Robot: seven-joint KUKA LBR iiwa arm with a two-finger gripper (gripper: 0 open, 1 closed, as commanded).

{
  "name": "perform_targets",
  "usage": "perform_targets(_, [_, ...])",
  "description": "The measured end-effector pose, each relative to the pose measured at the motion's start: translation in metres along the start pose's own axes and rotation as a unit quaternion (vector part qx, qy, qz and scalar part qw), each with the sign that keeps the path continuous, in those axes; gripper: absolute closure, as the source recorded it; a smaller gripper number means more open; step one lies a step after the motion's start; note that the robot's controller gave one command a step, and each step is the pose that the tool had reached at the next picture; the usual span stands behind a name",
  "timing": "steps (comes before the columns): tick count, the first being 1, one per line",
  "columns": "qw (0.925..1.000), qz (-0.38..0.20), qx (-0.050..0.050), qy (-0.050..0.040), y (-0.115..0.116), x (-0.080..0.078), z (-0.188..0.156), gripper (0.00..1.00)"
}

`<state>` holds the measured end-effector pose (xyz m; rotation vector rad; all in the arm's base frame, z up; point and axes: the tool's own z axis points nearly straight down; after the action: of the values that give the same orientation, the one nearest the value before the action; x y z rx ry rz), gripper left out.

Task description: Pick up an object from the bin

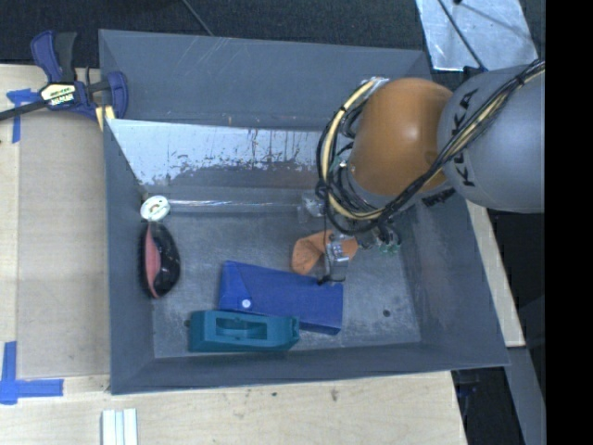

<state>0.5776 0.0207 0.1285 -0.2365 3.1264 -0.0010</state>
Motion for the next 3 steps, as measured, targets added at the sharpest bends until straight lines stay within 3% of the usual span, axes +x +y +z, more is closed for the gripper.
perform_targets(1, [0.9999,0.011,-0.001,0.0020,-0.028,-0.003,0.025,0.00])
perform_targets(2, [0.9995,0.032,-0.001,-0.0010,-0.021,-0.021,0.057,1.00])
perform_targets(3, [0.9995,0.032,-0.001,-0.0010,-0.021,-0.021,0.057,1.00])
